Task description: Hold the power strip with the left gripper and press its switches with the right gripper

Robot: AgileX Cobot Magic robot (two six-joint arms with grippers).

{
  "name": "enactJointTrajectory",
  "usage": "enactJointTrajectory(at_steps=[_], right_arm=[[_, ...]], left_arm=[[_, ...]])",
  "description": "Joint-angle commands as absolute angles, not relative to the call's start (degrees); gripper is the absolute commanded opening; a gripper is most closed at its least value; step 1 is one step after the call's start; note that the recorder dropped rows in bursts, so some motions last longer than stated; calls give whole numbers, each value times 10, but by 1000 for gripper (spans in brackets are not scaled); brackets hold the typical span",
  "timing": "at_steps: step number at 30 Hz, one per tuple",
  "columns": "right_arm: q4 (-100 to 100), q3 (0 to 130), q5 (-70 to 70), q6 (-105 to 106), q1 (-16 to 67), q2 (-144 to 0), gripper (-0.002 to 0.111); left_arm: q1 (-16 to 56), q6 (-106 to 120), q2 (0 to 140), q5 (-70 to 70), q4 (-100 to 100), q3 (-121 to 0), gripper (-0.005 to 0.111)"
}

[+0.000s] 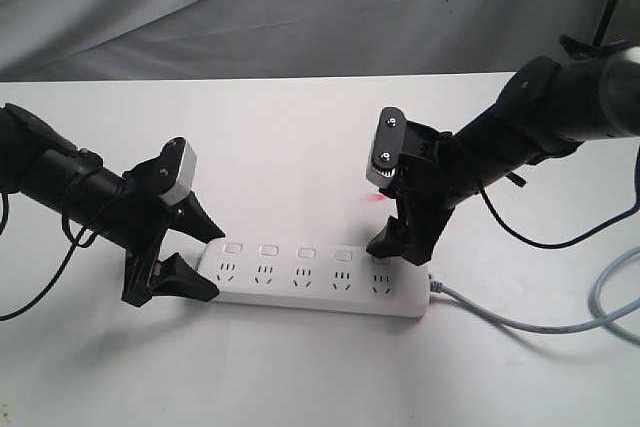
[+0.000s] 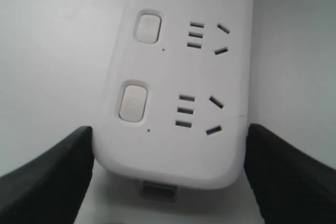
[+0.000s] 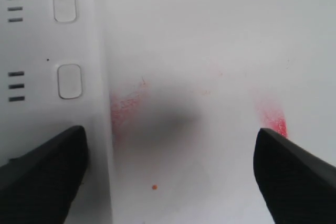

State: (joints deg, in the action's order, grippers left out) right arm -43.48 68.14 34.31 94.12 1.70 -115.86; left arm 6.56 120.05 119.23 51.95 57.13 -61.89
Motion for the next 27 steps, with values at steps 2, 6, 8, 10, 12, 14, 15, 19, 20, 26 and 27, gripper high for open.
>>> enactJointTrajectory(at_steps=[2,6,8,10,12,14,15,19,20,26,27], right_arm=[[-437,674,324,956,12,-1134,79],[-464,674,324,958,12,-1095,79],[-477,674,324,958,12,-1079,79],[-505,674,318,959,12,-1065,79],[-526,674,311,959,12,-1052,79],[-533,674,310,959,12,-1044,79],[-533,674,308,959,12,-1043,79],[-541,674,294,959,12,-1043,79],[-541,674,293,959,12,-1043,79],[-552,674,287,959,12,-1043,79],[-559,674,287,959,12,-1043,79]], left_arm=[[70,1199,1207,489,552,-616,56],[70,1199,1207,489,552,-616,56],[70,1199,1207,489,552,-616,56],[70,1199,1207,489,552,-616,56],[70,1199,1207,489,552,-616,56],[70,1199,1207,489,552,-616,56],[70,1199,1207,489,552,-616,56],[70,1199,1207,489,552,-616,56],[70,1199,1207,489,552,-616,56],[70,1199,1207,489,552,-616,56],[70,1199,1207,489,552,-616,56]])
